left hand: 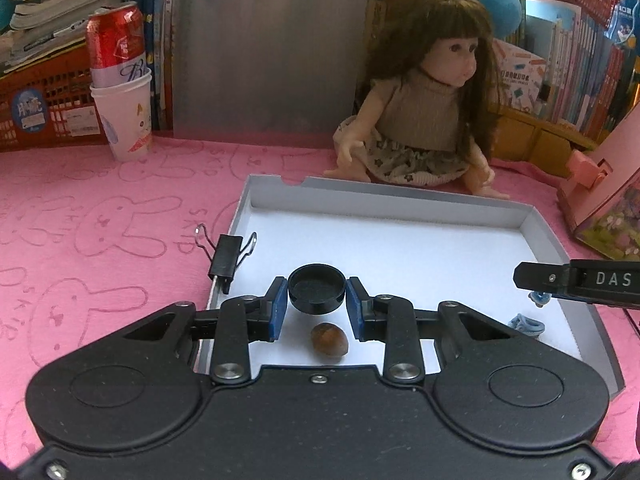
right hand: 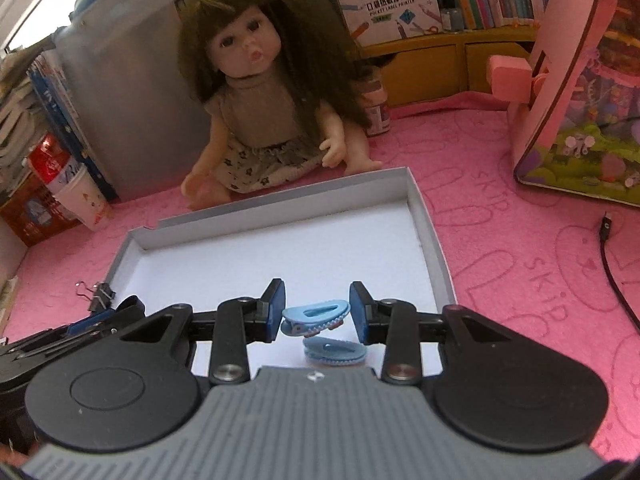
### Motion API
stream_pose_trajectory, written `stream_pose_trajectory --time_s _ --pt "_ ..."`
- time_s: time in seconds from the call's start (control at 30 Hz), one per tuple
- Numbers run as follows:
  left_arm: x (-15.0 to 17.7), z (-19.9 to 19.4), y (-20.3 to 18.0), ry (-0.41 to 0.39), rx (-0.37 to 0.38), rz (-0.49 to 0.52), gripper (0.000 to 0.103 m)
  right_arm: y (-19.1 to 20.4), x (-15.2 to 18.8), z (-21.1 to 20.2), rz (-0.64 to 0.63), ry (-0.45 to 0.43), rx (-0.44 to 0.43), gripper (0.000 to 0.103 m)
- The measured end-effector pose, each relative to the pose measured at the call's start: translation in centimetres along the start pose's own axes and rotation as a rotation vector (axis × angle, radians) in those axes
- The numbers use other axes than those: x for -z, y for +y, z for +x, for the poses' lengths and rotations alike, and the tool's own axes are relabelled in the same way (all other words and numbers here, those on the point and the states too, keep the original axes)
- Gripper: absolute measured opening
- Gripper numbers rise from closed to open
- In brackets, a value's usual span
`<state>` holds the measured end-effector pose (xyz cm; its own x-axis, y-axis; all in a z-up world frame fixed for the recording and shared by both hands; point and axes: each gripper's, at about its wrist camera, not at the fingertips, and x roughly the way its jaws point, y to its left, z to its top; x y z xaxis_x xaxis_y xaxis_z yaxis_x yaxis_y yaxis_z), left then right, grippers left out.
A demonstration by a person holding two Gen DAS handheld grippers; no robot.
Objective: Organize rigid objects
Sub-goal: 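Carry the black lid and blue hair clip into the tray and open both tools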
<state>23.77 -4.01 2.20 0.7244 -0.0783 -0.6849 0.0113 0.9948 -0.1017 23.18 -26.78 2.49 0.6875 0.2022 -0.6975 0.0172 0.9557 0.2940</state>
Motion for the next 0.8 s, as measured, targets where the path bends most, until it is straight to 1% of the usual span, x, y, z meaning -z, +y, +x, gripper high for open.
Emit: stream_pose_trajectory --time_s 0.27,0.57,0.7,0.8 --pt "0.0 0.8 -0.5 -0.009 -0.009 0.026 0.030 0.0 -0.1 1.2 -0.022 -0.004 0.023 0.041" --pt "0.3 1.8 -0.6 0.005 -0.017 0.036 0.030 0.5 0.2 2.1 -0.058 0.002 0.039 0.041" --pt "0.5 2.1 -0.5 0.008 -0.020 0.040 0.030 0.5 0.3 2.3 -0.068 0.003 0.043 0.044" --pt "0.7 2.1 -0.7 0.001 -0.024 0.053 0.030 0.6 0.3 2.3 -0.076 -0.001 0.042 0.044"
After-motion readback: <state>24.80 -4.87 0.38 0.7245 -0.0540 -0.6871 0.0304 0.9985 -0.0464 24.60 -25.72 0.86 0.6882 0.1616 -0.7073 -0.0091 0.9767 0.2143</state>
